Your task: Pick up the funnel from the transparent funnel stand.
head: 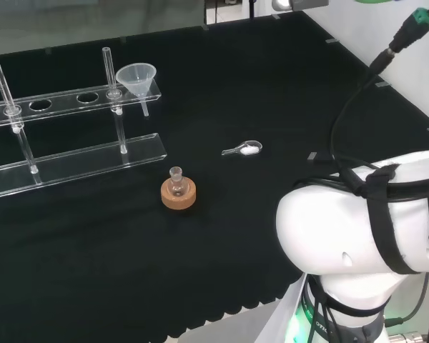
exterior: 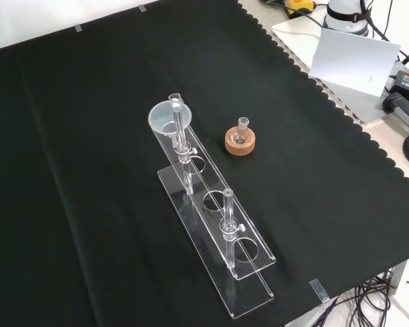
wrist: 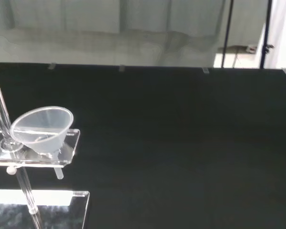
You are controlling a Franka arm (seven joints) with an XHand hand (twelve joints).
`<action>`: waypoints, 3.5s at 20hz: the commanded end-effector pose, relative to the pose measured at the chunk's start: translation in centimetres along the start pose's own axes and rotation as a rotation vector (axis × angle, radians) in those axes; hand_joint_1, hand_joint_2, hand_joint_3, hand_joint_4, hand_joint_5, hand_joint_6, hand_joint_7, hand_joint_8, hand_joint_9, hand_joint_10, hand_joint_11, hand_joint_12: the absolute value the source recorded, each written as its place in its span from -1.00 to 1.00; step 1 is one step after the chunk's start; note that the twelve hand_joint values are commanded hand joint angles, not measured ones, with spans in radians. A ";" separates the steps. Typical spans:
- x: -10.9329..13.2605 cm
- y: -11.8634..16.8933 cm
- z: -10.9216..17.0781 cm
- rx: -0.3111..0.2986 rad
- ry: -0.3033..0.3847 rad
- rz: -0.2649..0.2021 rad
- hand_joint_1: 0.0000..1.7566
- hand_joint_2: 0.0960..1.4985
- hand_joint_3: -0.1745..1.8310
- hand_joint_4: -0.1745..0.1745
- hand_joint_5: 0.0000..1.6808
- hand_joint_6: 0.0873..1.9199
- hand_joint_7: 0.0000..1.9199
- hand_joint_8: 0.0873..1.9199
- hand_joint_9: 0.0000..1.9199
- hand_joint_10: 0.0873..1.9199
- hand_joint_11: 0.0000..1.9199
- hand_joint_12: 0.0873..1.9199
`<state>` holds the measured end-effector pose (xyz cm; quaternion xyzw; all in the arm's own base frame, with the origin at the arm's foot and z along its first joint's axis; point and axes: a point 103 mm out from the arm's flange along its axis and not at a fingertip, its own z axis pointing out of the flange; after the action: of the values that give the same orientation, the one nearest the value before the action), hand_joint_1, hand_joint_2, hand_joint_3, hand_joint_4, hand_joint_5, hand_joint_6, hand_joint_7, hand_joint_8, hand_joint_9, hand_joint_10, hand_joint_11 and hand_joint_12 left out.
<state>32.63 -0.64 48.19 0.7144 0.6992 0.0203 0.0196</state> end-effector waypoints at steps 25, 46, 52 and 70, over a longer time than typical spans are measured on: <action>6.9 9.8 4.9 0.143 -0.146 -0.253 -0.62 -0.26 -0.79 0.11 -1.00 -1.00 -1.00 -1.00 -1.00 -1.00 -1.00 -0.44; 9.8 14.1 7.6 0.305 -0.205 -0.276 -0.52 -0.20 -0.79 -0.14 -1.00 -1.00 -0.88 -1.00 -1.00 -1.00 -1.00 -0.40; 10.8 14.6 8.3 0.312 -0.208 -0.259 -0.53 -0.19 -0.81 -0.07 -0.82 -1.00 -0.66 -0.77 -0.83 -0.70 -1.00 0.13; 12.7 16.1 11.0 0.440 -0.312 -0.305 -0.16 -0.16 -0.81 -0.12 -0.68 -1.00 -0.59 -0.51 -0.87 -0.20 -1.00 0.29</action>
<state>49.41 11.38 38.57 0.5891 0.7765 -0.2216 -0.0295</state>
